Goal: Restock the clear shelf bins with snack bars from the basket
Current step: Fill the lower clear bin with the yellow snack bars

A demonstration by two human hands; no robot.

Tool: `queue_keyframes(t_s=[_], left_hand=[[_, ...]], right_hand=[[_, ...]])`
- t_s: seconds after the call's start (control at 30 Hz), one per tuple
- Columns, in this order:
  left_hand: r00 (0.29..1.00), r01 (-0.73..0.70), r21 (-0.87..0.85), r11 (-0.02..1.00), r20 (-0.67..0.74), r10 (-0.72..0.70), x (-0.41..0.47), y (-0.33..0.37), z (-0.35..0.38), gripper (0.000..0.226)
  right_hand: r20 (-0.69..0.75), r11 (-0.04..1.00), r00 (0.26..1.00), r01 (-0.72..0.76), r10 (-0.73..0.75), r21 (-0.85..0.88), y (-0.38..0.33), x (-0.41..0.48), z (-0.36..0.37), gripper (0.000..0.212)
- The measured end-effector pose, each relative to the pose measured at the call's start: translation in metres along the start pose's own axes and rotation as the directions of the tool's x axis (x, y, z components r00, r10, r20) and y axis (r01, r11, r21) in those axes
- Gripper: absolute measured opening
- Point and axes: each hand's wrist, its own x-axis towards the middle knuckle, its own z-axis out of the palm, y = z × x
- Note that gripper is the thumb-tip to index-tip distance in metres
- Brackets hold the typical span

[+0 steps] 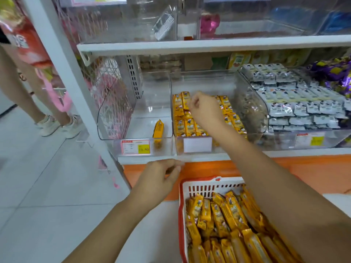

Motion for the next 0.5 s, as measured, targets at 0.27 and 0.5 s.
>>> queue_keyframes(t_s=[0.27,0.5], left_hand=[[0.844,0.019,0.382,0.924,0.49,-0.219,-0.04,-0.026,0.054,0.031],[0.616,-0.022,0.592,0.805,0.642,-0.456,-0.074,-0.03,0.097,0.031]], right_hand=[[0.353,0.995,0.935,0.012,0.024,-0.099,0.038,-0.162,-0.034,0.027],[0.794,0.945,0.58,0.123,0.18,-0.304,0.093,-0.235,0.021,0.042]])
